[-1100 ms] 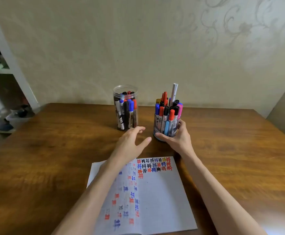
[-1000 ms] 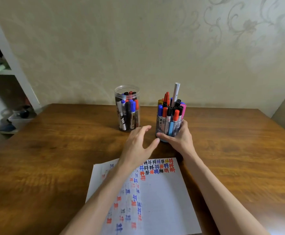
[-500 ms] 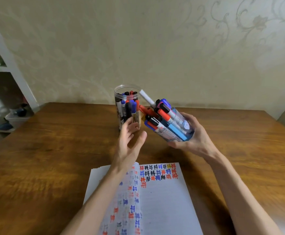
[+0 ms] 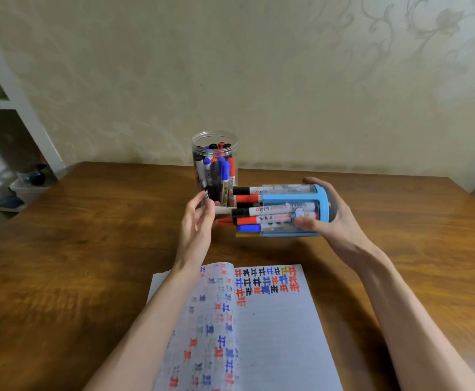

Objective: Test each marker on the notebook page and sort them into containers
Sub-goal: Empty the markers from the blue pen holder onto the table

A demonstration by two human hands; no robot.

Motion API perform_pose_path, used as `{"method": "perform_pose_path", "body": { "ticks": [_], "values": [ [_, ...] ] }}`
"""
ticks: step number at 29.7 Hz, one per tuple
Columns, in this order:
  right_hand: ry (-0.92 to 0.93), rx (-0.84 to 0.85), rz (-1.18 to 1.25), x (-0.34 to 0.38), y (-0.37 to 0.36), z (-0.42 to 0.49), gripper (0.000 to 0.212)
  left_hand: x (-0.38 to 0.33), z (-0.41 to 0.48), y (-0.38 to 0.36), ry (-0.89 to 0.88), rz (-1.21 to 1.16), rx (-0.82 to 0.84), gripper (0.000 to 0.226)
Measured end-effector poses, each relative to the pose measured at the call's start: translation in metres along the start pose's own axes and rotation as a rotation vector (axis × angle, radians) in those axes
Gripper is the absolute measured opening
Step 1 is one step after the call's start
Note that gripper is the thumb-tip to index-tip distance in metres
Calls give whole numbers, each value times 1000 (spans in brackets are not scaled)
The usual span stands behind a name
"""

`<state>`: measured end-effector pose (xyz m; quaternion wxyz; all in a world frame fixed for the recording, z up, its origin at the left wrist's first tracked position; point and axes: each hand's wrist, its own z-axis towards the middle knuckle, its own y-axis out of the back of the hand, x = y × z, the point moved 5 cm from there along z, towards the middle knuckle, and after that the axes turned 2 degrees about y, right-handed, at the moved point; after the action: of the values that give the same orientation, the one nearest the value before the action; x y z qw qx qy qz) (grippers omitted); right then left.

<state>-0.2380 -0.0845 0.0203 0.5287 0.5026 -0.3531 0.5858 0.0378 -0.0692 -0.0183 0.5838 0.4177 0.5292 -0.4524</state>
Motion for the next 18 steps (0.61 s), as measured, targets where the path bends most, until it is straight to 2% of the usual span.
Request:
{"method": "perform_pose_path", "body": {
  "ticks": [4,8,13,15,18],
  "values": [
    [0,-58,8,14,-9,10,98,-8,-3,-5,-39,81,63,69],
    [46,-60,-42,25,-24,18,92,-11,-4,-5,-63,120,131,70],
    [96,-115,-39,27,-37,24,84,-4,-1,-1,-102,168,156,107],
    [110,-145,-24,28,-37,25,83,-2,-1,2,-97,153,143,98],
    [120,-243,16,28,-29,25,82,-2,1,10,-83,197,64,70]
  ]
}}
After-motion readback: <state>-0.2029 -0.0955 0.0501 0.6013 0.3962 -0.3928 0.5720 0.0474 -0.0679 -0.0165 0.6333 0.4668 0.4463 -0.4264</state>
